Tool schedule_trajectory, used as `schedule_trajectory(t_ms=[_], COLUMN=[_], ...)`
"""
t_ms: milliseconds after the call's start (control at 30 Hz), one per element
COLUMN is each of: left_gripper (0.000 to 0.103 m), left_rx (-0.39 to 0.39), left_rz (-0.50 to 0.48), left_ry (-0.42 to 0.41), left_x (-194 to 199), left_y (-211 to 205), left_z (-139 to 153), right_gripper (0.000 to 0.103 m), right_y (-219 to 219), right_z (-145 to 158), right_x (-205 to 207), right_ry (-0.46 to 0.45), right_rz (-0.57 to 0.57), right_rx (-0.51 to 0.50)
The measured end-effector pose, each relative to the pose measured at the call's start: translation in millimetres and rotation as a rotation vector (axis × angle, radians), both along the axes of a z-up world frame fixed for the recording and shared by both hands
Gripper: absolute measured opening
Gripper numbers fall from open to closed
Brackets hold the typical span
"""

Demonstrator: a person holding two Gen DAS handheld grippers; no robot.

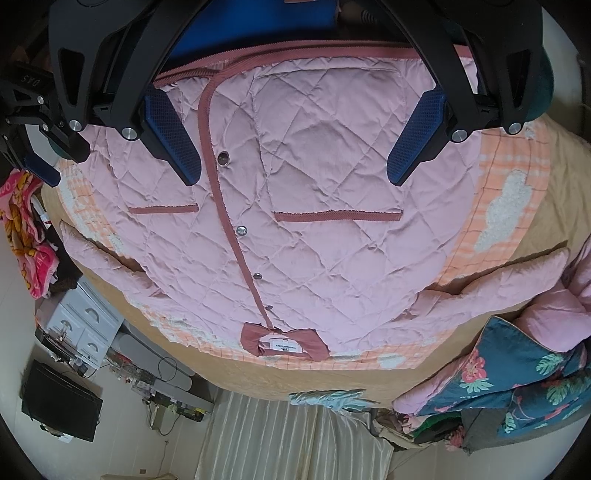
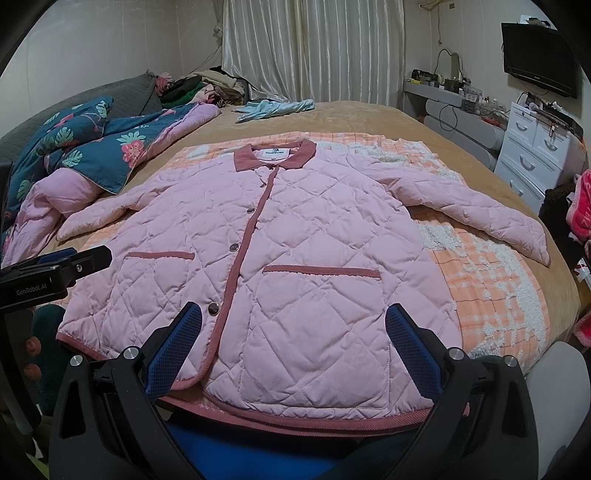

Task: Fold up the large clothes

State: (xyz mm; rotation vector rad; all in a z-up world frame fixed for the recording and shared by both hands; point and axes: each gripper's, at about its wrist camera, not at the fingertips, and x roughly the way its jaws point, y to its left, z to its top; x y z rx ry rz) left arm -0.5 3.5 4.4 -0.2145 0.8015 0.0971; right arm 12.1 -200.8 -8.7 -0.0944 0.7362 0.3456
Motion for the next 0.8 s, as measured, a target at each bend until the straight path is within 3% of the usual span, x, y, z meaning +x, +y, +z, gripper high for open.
schedule_trajectory(t_ms=[800], left_gripper=[0.095], left_rx=[0.001], left_rz=[-0.001], left_ry=[0.002], left_x=[0.6], left_y=[1.8], left_z=[1.4], right_gripper=[0.099], right_y=[-3.0], right_z=[-3.2], right_x=[3.1], right_ry=[0.004], right_rz=[0.002], right_rx=[0.001])
